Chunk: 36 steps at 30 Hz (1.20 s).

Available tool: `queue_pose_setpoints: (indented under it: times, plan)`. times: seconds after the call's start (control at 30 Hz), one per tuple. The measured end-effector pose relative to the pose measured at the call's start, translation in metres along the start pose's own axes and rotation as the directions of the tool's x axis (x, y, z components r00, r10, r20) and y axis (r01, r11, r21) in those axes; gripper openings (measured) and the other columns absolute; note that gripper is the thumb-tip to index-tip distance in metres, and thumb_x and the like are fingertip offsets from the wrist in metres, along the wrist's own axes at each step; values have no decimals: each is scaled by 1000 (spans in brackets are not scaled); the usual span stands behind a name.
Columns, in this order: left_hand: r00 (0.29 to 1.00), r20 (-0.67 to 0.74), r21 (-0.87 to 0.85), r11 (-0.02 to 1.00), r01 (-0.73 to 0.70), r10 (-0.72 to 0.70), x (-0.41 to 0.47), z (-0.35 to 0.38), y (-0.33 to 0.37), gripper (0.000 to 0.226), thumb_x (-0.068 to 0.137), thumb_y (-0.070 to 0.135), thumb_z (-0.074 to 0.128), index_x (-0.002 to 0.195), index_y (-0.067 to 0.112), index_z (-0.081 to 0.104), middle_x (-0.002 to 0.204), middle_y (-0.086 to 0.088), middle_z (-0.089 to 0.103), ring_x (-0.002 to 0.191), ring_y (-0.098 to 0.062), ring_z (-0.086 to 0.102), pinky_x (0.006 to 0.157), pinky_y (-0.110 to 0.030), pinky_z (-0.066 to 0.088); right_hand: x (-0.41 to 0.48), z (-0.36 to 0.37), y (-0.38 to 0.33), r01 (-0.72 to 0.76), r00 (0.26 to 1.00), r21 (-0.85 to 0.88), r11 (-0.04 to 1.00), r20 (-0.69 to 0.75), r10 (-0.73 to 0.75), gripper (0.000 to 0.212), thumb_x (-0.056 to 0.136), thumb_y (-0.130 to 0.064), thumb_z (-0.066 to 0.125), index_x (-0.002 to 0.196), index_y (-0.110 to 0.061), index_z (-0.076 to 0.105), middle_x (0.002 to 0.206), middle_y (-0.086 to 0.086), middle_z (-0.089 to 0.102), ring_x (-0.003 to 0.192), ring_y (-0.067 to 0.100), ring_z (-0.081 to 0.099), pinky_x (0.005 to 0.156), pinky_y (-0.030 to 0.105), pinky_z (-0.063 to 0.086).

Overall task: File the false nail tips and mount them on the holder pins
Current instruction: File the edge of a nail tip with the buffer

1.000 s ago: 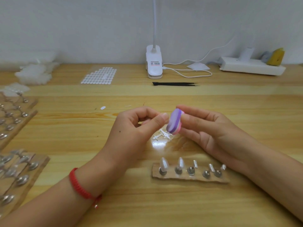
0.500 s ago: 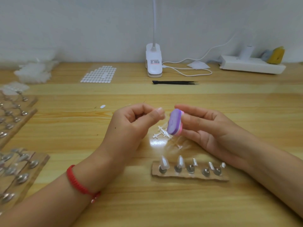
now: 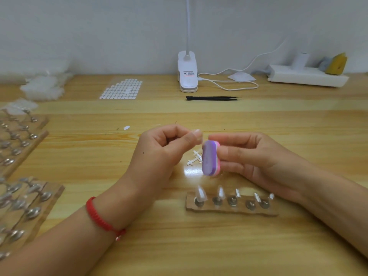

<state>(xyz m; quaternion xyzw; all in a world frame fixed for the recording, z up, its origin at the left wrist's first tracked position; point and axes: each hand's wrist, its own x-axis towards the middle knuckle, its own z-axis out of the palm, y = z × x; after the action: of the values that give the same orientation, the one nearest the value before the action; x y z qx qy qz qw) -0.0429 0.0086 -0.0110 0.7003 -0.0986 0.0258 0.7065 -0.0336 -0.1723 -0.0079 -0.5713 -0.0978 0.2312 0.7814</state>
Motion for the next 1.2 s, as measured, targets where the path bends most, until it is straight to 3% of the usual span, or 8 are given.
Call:
queue_pose_setpoints:
  times: [0.17, 0.3, 0.43, 0.6, 0.73, 0.87, 1.0, 1.2]
  plan:
    - [1000, 21, -5, 1000, -22, 23, -1, 1, 1, 19, 73, 29, 75, 58, 20, 68, 47, 7, 33, 44, -3, 29, 47, -6, 31, 2, -2, 2, 37, 997, 113, 993, -71, -29, 22, 73, -9, 71, 93, -12, 79, 94, 10, 76, 84, 16, 73, 70, 19, 56]
    - [999, -36, -2, 1000, -21, 21, 0, 1, 2, 19, 72, 33, 72, 62, 17, 67, 42, 15, 38, 42, -1, 35, 46, -7, 31, 0, 1, 1, -3, 999, -36, 999, 39, 4, 27, 64, -15, 76, 91, -18, 80, 91, 3, 76, 82, 12, 73, 71, 20, 56]
    - [994, -106, -36, 999, -12, 8, 0, 0, 2, 21, 68, 40, 69, 67, 19, 73, 40, 15, 40, 42, -4, 31, 44, -9, 28, 2, -3, 1, 30, 997, 104, 994, -67, -23, 27, 61, -15, 77, 88, -14, 80, 89, 8, 76, 82, 16, 74, 70, 19, 56]
    - [997, -65, -37, 999, -31, 28, -2, 4, 5, 19, 68, 33, 70, 66, 14, 71, 39, 18, 45, 39, 2, 44, 46, -2, 31, 1, 3, 3, 38, 997, 52, 998, -75, -34, 25, 62, -12, 80, 87, -13, 80, 92, 11, 76, 85, 18, 74, 72, 19, 56]
    - [997, -79, -46, 999, -10, 6, -1, 3, 5, 19, 64, 35, 71, 63, 16, 70, 39, 17, 43, 39, 1, 41, 45, -3, 31, 3, -2, 1, 81, 984, 222, 972, -174, -42, 19, 67, -7, 76, 85, -12, 80, 94, 11, 75, 86, 17, 73, 71, 19, 56]
    - [997, -77, -51, 999, 2, -6, -1, 3, 6, 16, 64, 34, 71, 58, 19, 71, 39, 17, 45, 40, 2, 43, 45, -3, 31, 1, 3, 3, 46, 993, 99, 994, -115, -35, 26, 61, -11, 81, 86, -13, 80, 94, 11, 76, 85, 17, 73, 71, 19, 56]
    - [997, -71, -52, 999, 17, -21, -1, 4, 7, 18, 61, 35, 70, 57, 18, 70, 38, 17, 45, 39, 3, 43, 45, -2, 31, 2, -3, -4, 115, 972, 206, 972, -224, -67, 20, 62, -8, 75, 80, -14, 80, 89, 8, 76, 81, 14, 73, 68, 17, 55]
    - [998, -68, -35, 999, 7, -10, -2, 3, 7, 16, 64, 33, 70, 56, 19, 70, 40, 18, 46, 40, 4, 46, 45, -2, 32, 1, 1, -4, 72, 982, 103, 992, -179, -53, 24, 61, -8, 78, 84, -12, 80, 89, 10, 76, 81, 16, 74, 68, 19, 56]
